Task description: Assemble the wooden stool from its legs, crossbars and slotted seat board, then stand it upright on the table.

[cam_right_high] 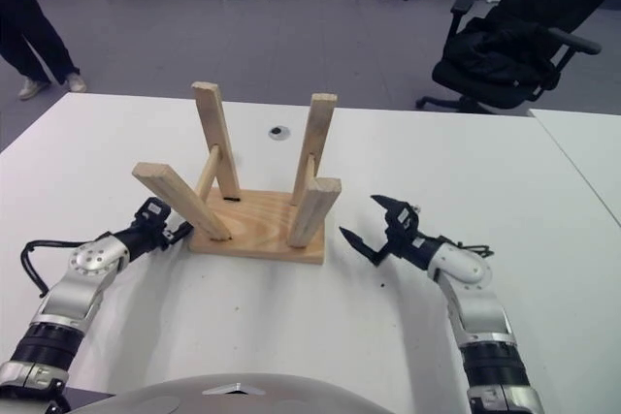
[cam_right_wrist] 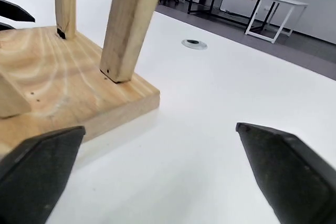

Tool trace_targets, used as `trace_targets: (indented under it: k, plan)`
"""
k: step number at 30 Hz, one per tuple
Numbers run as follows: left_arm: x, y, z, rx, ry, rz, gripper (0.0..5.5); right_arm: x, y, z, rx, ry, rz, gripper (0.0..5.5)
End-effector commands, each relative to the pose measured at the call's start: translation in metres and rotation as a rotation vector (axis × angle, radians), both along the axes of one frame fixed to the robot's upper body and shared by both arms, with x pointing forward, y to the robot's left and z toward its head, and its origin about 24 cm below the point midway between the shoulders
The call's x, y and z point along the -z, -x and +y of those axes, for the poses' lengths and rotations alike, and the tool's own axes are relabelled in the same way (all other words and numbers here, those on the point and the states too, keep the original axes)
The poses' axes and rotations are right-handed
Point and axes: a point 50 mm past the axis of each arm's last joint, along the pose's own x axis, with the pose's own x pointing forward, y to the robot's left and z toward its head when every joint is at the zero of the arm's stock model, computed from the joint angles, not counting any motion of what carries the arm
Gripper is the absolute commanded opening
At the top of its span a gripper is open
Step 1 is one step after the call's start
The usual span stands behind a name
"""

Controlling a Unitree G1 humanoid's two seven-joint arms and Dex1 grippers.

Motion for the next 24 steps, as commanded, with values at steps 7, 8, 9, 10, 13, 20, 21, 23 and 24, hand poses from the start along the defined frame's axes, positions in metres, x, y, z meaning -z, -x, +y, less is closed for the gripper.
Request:
trace_targets:
  k: [7,8,9,10,13,20,21,23,24]
  plan:
    - [0.022,0.05,-0.03,0.092,0.032,0.212,3.23,0.02,0.018,0.043,0.023,0.011,0.111,5.4]
    - [0.022,0.048,-0.032,0.09,0.029,0.205,3.23,0.017,0.021,0.049,0.002,-0.025,0.114,5.4]
    - [0.022,0.047,-0.036,0.089,0.033,0.2,3.23,0.015,0.025,0.053,-0.016,-0.064,0.128,5.4]
    - [0.021,0.048,-0.044,0.101,0.061,0.205,3.23,0.014,0.028,0.054,-0.03,-0.063,0.136,5.4]
    - [0.0,0.054,-0.075,0.174,0.249,0.208,3.23,-0.001,0.032,0.06,-0.073,-0.124,0.135,5.4]
    - [-0.056,0.057,-0.05,0.2,0.507,0.209,3.23,-0.041,0.04,0.039,-0.1,-0.287,0.162,5.4]
    - [-0.059,0.057,-0.043,0.195,0.491,0.206,3.23,-0.048,0.042,0.034,-0.095,-0.32,0.158,5.4]
    - [-0.066,0.055,-0.033,0.197,0.476,0.188,3.23,-0.053,0.045,0.023,-0.082,-0.325,0.156,5.4]
    - [-0.071,0.055,-0.031,0.202,0.477,0.176,3.23,-0.054,0.046,0.02,-0.08,-0.321,0.159,5.4]
